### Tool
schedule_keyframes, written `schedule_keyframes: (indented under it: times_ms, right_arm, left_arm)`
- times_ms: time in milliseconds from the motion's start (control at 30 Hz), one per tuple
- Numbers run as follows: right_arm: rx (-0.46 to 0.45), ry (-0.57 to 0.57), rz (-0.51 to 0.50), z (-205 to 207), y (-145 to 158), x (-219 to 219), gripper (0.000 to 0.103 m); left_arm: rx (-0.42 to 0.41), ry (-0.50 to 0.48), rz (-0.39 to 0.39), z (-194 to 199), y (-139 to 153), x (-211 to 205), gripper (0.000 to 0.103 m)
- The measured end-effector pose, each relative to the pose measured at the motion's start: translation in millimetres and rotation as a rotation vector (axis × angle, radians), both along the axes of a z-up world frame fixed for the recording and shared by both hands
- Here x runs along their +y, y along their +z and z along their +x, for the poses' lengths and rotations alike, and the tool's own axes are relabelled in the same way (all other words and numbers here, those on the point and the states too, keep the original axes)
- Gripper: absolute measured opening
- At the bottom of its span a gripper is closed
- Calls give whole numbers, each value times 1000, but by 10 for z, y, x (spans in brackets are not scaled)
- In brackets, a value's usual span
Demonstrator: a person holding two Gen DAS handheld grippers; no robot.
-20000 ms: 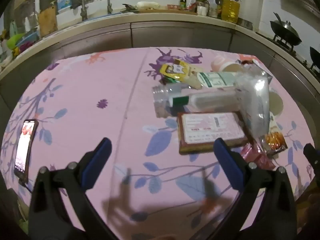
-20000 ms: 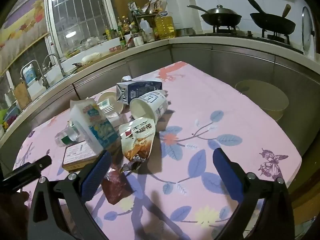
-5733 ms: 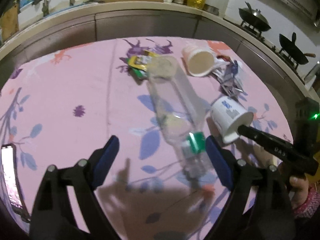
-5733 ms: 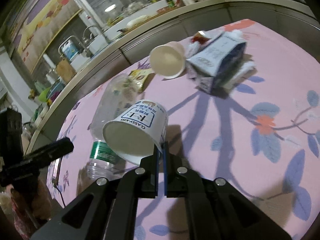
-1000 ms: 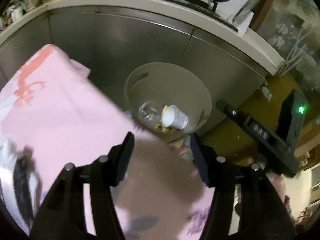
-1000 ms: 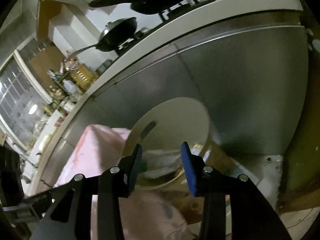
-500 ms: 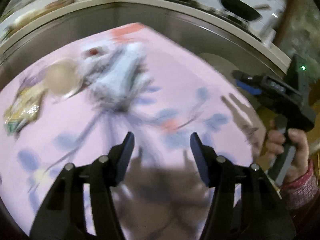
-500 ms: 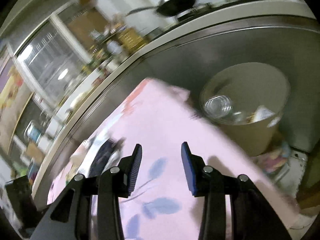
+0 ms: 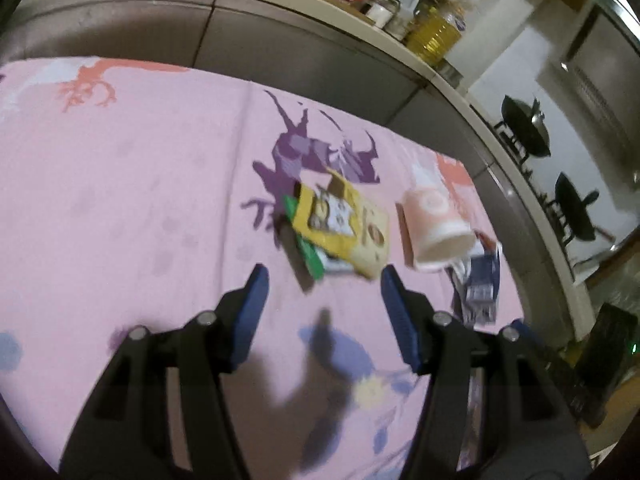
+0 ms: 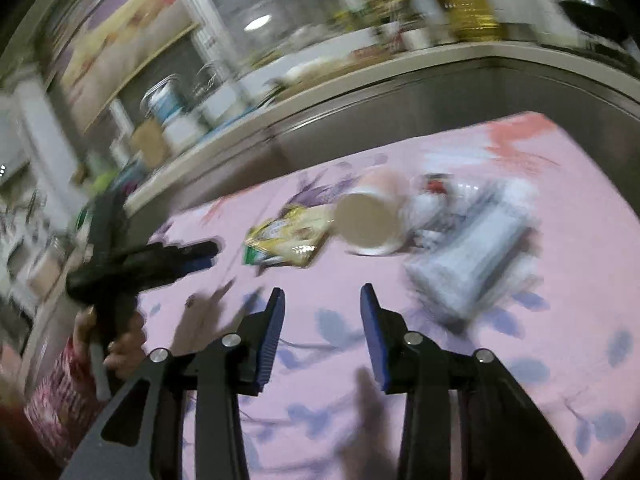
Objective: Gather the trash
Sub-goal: 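Move both grippers back over the table, then grasp the yellow snack packet with the left gripper while the right grasps a green-white wrapper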
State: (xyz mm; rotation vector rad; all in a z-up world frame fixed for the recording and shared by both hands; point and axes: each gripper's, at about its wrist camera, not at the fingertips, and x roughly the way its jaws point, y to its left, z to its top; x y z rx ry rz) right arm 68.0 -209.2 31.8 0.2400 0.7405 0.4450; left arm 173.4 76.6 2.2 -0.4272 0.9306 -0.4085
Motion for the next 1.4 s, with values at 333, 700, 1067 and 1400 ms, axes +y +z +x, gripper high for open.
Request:
schedule_keyframes:
  times_ms: [333, 700, 1067, 1400]
  right_arm:
    - [186, 32, -9, 966, -377, 702, 35]
    - [200, 95, 66, 714, -367, 843, 35]
    - [200, 165, 135, 505, -283, 941, 35]
    - [273, 157, 270, 543, -309, 841, 35]
  left_arm:
    - [83, -66, -132, 438, -420, -68, 0]
    - [82, -32, -160, -454, -507, 537, 0]
    - [24, 32, -86, -861, -333, 793, 32]
    - [16, -43, -111, -765, -338, 601, 52]
